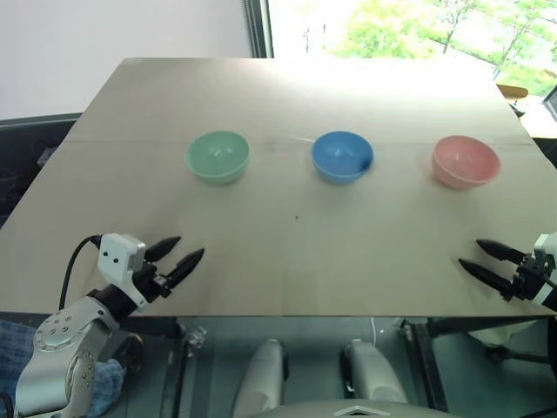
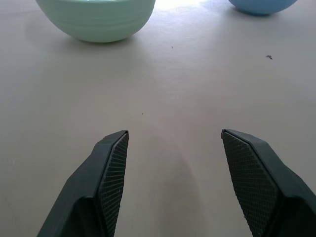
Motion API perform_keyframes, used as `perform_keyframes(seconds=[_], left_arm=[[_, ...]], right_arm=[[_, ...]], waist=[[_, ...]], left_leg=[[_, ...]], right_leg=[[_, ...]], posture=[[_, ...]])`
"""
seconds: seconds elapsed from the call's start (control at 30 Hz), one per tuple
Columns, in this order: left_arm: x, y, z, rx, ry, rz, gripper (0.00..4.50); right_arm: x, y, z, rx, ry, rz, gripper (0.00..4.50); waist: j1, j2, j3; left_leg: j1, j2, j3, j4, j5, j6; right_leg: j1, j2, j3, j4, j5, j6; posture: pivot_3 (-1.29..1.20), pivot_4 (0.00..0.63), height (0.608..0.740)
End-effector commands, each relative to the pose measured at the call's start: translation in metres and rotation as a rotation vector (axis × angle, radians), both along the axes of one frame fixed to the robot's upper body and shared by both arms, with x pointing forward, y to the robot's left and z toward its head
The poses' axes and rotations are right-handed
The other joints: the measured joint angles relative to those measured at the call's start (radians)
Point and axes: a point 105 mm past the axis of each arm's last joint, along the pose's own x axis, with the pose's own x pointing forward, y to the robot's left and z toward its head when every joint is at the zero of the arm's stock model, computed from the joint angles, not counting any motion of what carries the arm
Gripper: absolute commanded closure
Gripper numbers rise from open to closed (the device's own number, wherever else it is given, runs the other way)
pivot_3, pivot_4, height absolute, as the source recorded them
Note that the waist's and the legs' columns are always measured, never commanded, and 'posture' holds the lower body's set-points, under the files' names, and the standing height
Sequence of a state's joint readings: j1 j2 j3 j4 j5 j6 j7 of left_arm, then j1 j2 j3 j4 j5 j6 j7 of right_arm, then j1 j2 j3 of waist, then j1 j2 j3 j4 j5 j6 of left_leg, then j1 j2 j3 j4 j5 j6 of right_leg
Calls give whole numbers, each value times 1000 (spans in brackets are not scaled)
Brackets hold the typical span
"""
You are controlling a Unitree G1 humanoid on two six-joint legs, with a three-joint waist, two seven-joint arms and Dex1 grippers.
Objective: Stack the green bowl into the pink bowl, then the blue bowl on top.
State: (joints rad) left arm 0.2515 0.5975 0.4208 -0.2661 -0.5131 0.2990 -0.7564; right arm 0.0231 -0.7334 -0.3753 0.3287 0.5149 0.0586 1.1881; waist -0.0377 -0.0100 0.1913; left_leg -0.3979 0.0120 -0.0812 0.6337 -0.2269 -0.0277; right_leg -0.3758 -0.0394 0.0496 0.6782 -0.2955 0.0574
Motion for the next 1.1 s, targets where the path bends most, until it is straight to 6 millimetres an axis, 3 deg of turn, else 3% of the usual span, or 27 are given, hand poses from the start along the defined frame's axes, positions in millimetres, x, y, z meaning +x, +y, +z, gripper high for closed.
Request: perform_keyframes(seconds=[0.03,0.27,0.73,0.93,1.1], left_arm=[[-1,-7,10,17,-47,-21,1308],[0,-14,9,4,-60,-26,1308],[1,-21,10,-12,-63,-59,1308],[-2,-45,22,-100,-59,-224,1308],[-3,-74,42,-153,-85,-419,1308]], right_arm=[[5,-2,12,-16,-63,4,654],[14,-3,21,-13,-114,5,654],[14,-4,19,-15,-104,2,654],[21,-7,26,-78,-87,4,654],[45,-15,47,-224,-94,-48,654]], waist=[[0,0,0],[-1,0,0],[-1,0,0],[0,0,0],[-3,1,0]], left_leg=[[0,0,0,0,0,0],[1,0,1,0,0,0],[1,0,1,0,0,0],[1,0,1,0,0,0],[2,0,2,1,0,0]], right_leg=[[0,0,0,0,0,0],[0,0,1,0,0,0],[0,0,1,1,0,0],[0,0,1,1,0,0],[0,0,2,2,0,0]], posture=[[0,150,740],[0,150,740],[0,150,740],[0,150,740],[0,150,740]])
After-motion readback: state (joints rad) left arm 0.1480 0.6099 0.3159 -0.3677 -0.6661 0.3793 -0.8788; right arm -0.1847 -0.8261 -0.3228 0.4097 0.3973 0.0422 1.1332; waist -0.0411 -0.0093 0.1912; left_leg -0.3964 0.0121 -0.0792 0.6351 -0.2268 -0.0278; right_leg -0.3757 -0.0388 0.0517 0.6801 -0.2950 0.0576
